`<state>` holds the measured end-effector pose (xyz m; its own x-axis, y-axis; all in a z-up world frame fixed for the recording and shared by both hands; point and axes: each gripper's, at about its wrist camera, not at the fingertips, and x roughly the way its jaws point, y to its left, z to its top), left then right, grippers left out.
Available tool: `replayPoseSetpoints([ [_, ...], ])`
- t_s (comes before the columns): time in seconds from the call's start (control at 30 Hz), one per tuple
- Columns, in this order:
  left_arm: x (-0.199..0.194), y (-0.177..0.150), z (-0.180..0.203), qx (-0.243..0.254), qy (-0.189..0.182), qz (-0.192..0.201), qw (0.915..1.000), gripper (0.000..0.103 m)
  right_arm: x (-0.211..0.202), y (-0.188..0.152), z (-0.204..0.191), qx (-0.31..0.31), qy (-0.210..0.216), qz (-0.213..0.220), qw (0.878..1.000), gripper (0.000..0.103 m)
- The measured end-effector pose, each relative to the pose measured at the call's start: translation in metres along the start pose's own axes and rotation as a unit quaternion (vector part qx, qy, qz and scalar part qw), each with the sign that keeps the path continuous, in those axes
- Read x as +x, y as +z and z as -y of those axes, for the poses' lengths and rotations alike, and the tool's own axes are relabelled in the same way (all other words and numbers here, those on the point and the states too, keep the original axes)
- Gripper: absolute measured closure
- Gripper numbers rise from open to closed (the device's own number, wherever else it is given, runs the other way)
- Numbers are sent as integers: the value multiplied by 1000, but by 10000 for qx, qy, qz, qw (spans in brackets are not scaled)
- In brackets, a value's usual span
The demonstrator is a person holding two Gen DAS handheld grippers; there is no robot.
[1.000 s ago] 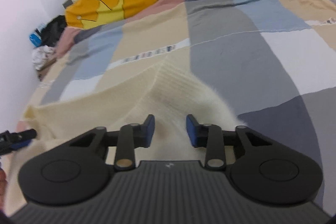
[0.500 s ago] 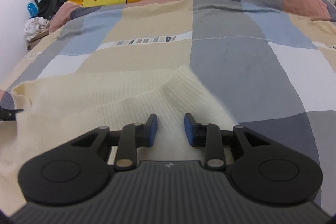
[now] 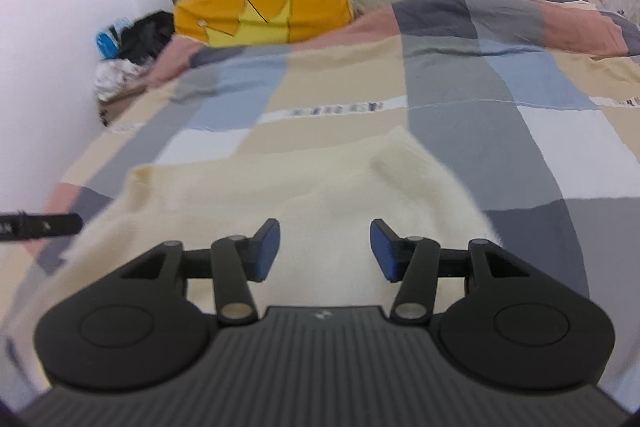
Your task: Fold large clothes
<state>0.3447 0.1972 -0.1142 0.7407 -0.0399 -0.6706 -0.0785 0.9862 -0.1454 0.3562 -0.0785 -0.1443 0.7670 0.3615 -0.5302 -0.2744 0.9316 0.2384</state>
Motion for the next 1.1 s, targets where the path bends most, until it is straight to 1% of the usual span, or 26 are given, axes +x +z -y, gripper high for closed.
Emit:
replayPoseSetpoints([
  [0.1,-31,-15,15,328,-3,66,9994,28,-28,-10,-10,-36,66,101,9999,50],
  [0.23,-71,-42,31,515,64,196,9985,28,-65,-28,-18,29,290,140,9995,50],
  [0.43,-111,-100,48,303,-175,213,9992,28,-110,-56,-28,252,576,157,9979,50],
  [0.5,-121,-119,49,135,-240,252,9993,28,-119,-66,-30,451,683,121,9966,50],
  [0.57,-127,-135,45,-281,-379,245,9986,28,-123,-77,-31,672,839,16,9942,49],
  [0.6,-127,-142,41,-487,-438,204,9976,28,-123,-83,-32,787,947,-65,9924,46],
  [0.7,-127,-160,26,-1123,-585,195,9918,27,-113,-97,-36,1243,1313,-443,9825,45],
  [0.77,-122,-169,10,-1652,-750,85,9834,25,-103,-105,-39,1510,1507,-673,9747,44],
  [0.8,-117,-170,1,-1902,-822,24,9783,24,-97,-109,-42,1614,1616,-793,9703,36],
  [0.83,-114,-175,-7,-2211,-899,-48,9711,23,-93,-112,-46,1685,1701,-858,9671,28],
  [0.87,-110,-177,-14,-2425,-940,-100,9655,22,-88,-114,-49,1758,1744,-890,9648,14],
  [0.9,-107,-181,-20,-2624,-976,-142,9599,21,-85,-116,-52,1814,1764,-916,9631,11],
  [0.97,-99,-184,-31,-2941,-1066,-210,9496,18,-76,-119,-55,1987,1866,-1051,9564,12],
  [1.03,-91,-189,-44,-3419,-1171,-269,9320,18,-68,-124,-50,2415,1959,-1116,9438,12],
  [1.1,-84,-194,-57,-3943,-1299,-197,9096,18,-62,-130,-42,2873,1929,-1092,9318,12],
])
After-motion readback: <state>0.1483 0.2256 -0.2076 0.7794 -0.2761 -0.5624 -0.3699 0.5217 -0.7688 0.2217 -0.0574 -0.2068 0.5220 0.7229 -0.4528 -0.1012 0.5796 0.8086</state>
